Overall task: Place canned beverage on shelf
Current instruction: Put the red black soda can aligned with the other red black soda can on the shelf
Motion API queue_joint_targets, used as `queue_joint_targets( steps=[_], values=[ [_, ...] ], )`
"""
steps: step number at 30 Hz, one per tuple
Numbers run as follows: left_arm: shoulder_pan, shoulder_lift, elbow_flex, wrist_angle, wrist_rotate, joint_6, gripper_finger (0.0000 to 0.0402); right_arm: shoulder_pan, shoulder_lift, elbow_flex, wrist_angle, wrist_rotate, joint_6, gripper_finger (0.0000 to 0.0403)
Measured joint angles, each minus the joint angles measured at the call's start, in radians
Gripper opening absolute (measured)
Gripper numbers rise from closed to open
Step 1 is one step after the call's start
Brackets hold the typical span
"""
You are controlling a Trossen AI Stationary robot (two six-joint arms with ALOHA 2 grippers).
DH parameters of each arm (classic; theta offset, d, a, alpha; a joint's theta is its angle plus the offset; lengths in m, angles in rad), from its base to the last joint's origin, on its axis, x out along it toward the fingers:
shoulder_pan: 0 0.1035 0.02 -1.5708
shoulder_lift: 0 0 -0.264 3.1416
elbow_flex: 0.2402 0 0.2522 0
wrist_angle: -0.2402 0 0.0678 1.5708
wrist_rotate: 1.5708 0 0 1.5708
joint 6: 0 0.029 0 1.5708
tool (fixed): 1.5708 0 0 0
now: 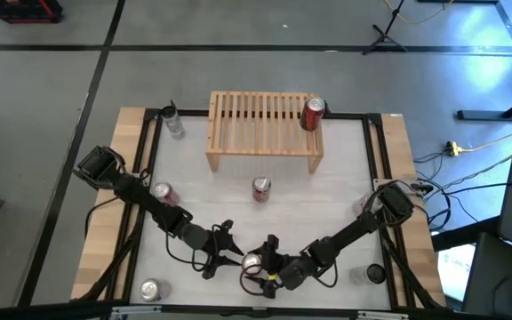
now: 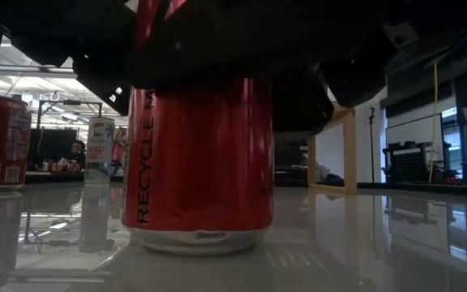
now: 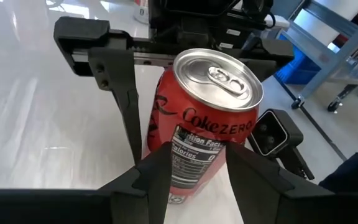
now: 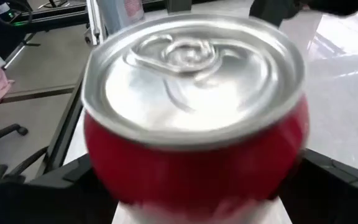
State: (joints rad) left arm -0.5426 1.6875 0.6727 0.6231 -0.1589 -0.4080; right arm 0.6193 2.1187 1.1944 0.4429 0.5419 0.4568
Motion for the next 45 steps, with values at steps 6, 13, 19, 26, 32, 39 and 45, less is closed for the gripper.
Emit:
queue_joint_targets(
  steps=[6,13,19,26,32,39,45],
  values=[
    [0.0,-0.002,0.0,0.0,-0.004,0.0,0.0149,0.002,0.0,0.002,-0.025,0.013,0.008,0.0277],
    [-0.001,-0.106,0.09,-0.116,-0.017,0.072,0.0149,0.002,-0.1,-0.002,-0.233,0.036,0.018,0.0274],
    [-0.001,-0.288,0.215,-0.495,-0.16,0.104,0.0149,-0.002,-0.304,0.0,-0.432,0.127,0.036,0.0274],
    [-0.001,-0.549,0.275,-0.645,-0.326,0.103,0.0149,-0.061,-0.547,0.001,-0.661,0.194,0.075,0.0274],
    [-0.001,-0.712,0.275,-0.748,-0.418,0.104,0.0149,-0.159,-0.741,0.0,-0.864,0.224,0.147,0.0274],
    [-0.001,-0.81,0.275,-0.84,-0.501,0.106,0.0149,-0.289,-0.898,0.001,-1.109,0.339,0.198,0.0274],
    [-0.001,-0.833,0.275,-0.85,-0.515,0.205,0.0149,-0.41,-0.92,-0.023,-1.144,0.317,0.156,0.0274]
  ],
)
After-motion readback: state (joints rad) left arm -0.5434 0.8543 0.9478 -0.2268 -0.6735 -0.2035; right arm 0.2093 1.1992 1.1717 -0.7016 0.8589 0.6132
